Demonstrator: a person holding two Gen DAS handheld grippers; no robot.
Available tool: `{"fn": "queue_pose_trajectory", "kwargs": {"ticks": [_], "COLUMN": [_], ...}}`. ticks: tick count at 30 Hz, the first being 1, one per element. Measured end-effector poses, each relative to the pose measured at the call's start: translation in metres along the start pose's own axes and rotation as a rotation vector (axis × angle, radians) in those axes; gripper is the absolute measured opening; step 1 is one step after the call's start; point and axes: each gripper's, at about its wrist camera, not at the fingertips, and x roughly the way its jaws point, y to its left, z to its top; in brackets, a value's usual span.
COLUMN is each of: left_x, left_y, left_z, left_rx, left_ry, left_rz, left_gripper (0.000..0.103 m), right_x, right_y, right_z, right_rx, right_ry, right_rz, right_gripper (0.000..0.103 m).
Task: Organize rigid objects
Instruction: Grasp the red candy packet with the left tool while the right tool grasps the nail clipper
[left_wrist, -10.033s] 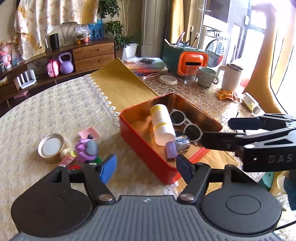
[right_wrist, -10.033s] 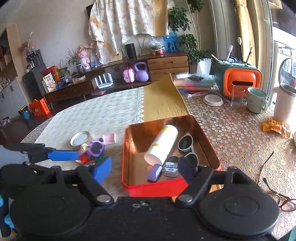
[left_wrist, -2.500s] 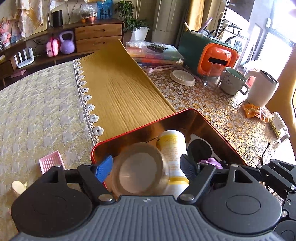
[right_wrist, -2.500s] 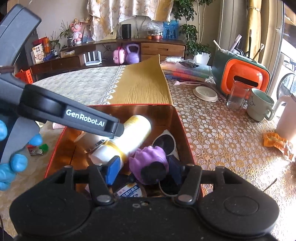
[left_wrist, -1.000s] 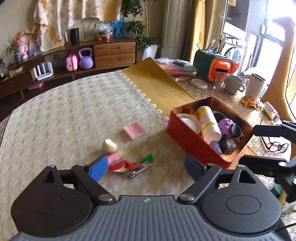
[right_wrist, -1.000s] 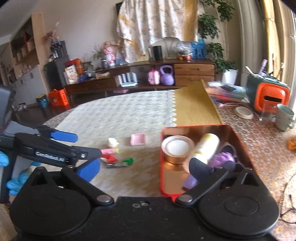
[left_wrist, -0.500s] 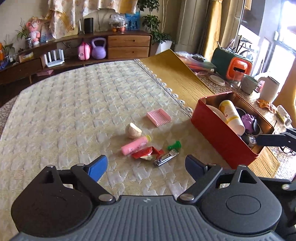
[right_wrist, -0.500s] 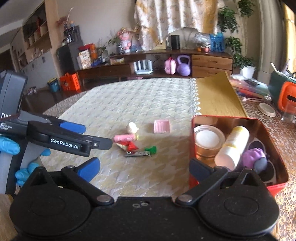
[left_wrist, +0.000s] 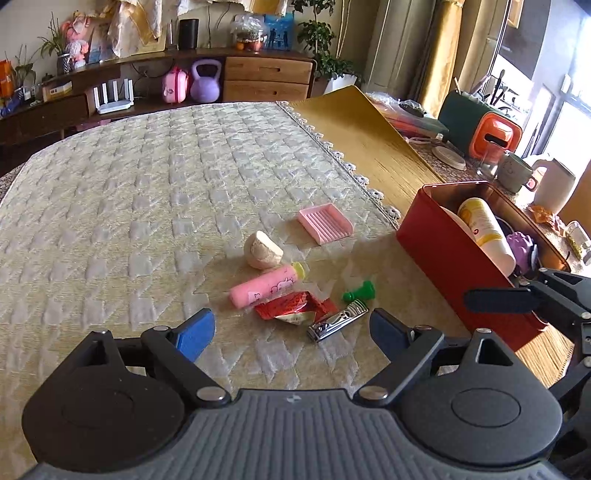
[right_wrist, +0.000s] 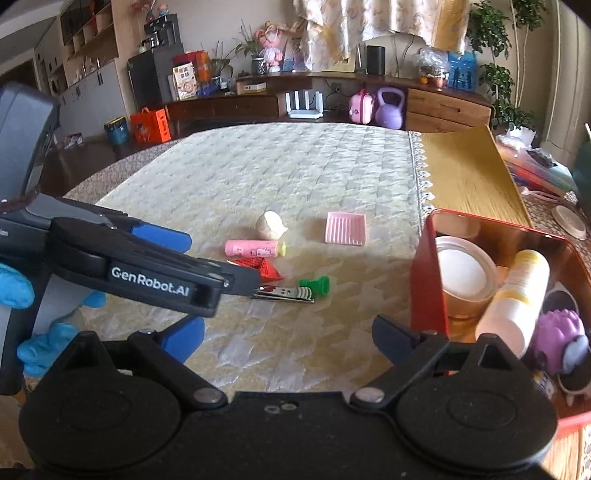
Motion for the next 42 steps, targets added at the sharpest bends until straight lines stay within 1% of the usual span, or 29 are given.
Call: {"fn": "queue_pose_trajectory", "kwargs": {"ticks": [2,3,7,8,9,10,13,14,16,17,22,24,28,30,33,37,38,42], "left_x": [0.005,0.007,0.016,0.018,0.02,0.021,0.023,0.024,0.026,0.027,0.029,0.03,0.032,0.033,0.034,0.034,0.034,0.033], "left_y": [0.001,0.002,0.005,0.005,0.004,0.003,0.002,0.003,0.003,0.003,0.004,0.003,0.003,0.004,0.002,-0.001,-0.001,0.0], "left_z": [0.001,0.001,0.003,0.003,0.003,0.002,0.001,0.001,0.001,0.001,0.003,0.003,0.005,0.005,0.005,0.004,0.004,0.004], "left_rx": [-0.012,-0.02,-0.049,-0.05,-0.047,-0.043,-0.039,-0.043,-0.049,-0.051,-0.061,-0.057,-0.054,-0.052,-0.03,-0.012,-0.011,-0.017], "left_ry": [-0.004,-0.006,-0.01,-0.007,-0.004,-0.002,-0.005,-0.004,0.004,0.007,0.014,0.016,0.012,0.009,0.008,0.01,0.01,0.01], "left_rz": [0.004,0.004,-0.001,-0.004,-0.004,-0.005,-0.004,-0.007,-0.011,-0.012,-0.022,-0.023,-0.019,-0.013,-0.009,-0.005,-0.007,-0.008], "left_gripper": [0.091,0.091,0.091,0.089,0.085,0.083,0.083,0.083,0.079,0.077,0.077,0.074,0.073,0.066,0.061,0.053,0.05,0.047], "right_x": [0.009,0.013,0.021,0.022,0.023,0.024,0.026,0.028,0.034,0.037,0.049,0.051,0.055,0.056,0.056,0.056,0.056,0.056], "right_y": [-0.001,-0.001,0.0,0.0,0.0,0.001,0.008,0.011,0.011,0.011,0.006,0.008,0.012,0.015,0.019,0.021,0.021,0.023], "right_z": [0.001,0.001,0.005,0.006,0.006,0.007,0.005,0.004,0.003,0.003,0.005,0.005,0.008,0.008,0.008,0.009,0.01,0.009], "right_rx": [-0.006,-0.008,-0.034,-0.034,-0.039,-0.044,-0.089,-0.103,-0.092,-0.08,-0.008,-0.015,-0.023,-0.034,-0.046,-0.038,-0.039,-0.05], "right_ry": [0.01,0.01,-0.012,-0.016,-0.02,-0.023,-0.033,-0.026,-0.005,0.001,0.026,0.022,0.018,0.013,0.012,0.009,0.008,0.001], "right_rz": [0.002,0.0,-0.025,-0.026,-0.029,-0.034,-0.037,-0.03,-0.012,-0.012,0.003,-0.002,-0.008,-0.018,-0.037,-0.055,-0.059,-0.068], "right_gripper": [0.093,0.095,0.095,0.095,0.095,0.095,0.094,0.09,0.085,0.084,0.081,0.082,0.08,0.076,0.069,0.057,0.056,0.055]}}
